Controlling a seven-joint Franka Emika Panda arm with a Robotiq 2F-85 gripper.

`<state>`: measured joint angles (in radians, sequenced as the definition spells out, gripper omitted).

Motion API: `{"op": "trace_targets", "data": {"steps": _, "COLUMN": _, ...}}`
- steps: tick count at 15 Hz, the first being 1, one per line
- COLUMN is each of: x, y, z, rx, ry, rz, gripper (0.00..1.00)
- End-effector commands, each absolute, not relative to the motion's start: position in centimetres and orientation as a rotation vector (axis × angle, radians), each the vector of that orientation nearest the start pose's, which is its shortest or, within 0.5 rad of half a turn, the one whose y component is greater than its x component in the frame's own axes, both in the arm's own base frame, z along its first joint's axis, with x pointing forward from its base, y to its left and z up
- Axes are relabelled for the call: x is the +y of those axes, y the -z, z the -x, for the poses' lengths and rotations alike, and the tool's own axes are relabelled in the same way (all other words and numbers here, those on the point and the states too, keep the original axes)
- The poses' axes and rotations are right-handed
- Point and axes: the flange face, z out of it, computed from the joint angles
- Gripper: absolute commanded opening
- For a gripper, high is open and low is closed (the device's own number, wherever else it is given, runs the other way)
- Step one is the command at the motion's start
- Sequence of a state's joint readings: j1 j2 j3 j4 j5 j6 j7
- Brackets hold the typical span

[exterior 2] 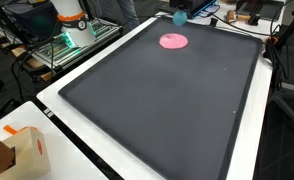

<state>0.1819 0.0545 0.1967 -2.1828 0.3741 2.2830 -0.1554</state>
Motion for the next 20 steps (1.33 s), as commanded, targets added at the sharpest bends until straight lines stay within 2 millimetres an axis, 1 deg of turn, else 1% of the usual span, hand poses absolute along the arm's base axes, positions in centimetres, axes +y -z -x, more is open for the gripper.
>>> {"op": "trace_targets", "data": {"steps": 1, "x": 22.3, "y": -38.9, "z": -48.7, "rx": -0.417, "ry": 0.038, "rz": 2.918, "gripper": 0.26}}
{"op": "trace_targets", "data": {"steps": 9, "x": 25.3, "y": -41.1, "z": -46.8, "rx": -0.418, "ry": 0.149, "rz": 3.138, "gripper": 0.26}}
{"op": "trace_targets", "data": {"steps": 15, "x": 26.8, "y": -41.8, "z": -45.7, "rx": -0.41, "ry": 0.184, "rz": 3.231, "gripper": 0.26}}
{"op": "trace_targets", "data": {"steps": 19, "x": 27.3, "y": -41.9, "z": -45.1, "rx": -0.406, "ry": 0.158, "rz": 3.255, "gripper": 0.26}}
{"op": "trace_targets", "data": {"steps": 20, "x": 27.2, "y": -41.3, "z": -45.8, "rx": -0.414, "ry": 0.156, "rz": 3.216, "gripper": 0.51}}
